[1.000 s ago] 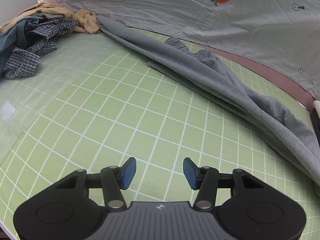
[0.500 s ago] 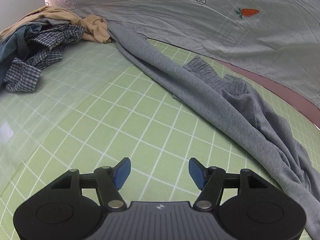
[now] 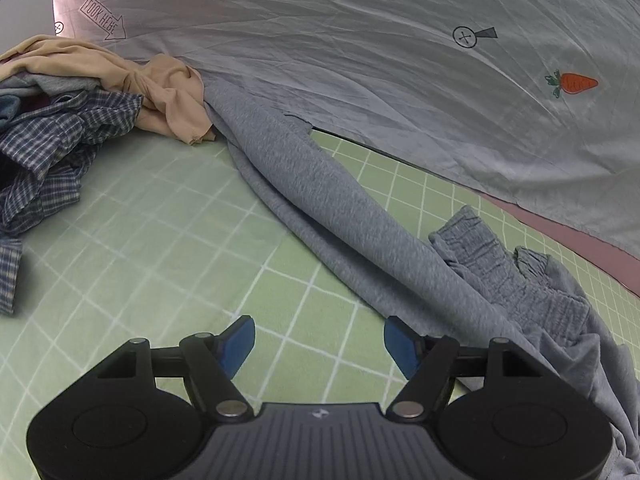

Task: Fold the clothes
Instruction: 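Open both grippers and release the sweatpants on the mat, then grasp a sweatpants leg with the left gripper and drag it flat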

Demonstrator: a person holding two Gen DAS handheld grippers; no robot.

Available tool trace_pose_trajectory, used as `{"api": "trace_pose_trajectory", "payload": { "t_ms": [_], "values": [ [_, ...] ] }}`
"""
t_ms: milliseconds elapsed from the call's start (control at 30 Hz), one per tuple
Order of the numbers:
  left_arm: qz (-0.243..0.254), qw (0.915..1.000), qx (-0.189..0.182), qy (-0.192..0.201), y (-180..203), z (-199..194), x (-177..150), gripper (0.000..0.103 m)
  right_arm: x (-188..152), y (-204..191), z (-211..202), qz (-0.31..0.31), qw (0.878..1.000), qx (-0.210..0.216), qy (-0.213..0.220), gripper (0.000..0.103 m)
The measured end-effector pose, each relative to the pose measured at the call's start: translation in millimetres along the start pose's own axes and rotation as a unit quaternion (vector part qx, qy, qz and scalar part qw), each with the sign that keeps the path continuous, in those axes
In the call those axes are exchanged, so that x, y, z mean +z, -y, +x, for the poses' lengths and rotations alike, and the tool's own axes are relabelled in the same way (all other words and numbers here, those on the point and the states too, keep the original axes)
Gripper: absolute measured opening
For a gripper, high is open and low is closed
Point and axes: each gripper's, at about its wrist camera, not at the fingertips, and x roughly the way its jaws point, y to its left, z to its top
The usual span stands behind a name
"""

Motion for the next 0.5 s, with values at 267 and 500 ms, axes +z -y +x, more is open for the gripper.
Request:
{"api": "trace_pose_trajectory", "payload": {
  "t_ms": [267,500],
  "values": [
    [-0.041,0.9983,-0.039,0.017,-7,39,40,0.077,-2,-5,-3,0.013,1.0,-0.018,-0.012,0.091],
    [-0.043,0.9987,-0.025,0.008,12,72,53,0.003,-4,-8,-9,-0.023,1.0,-0.008,-0.007,0.092]
  ]
}}
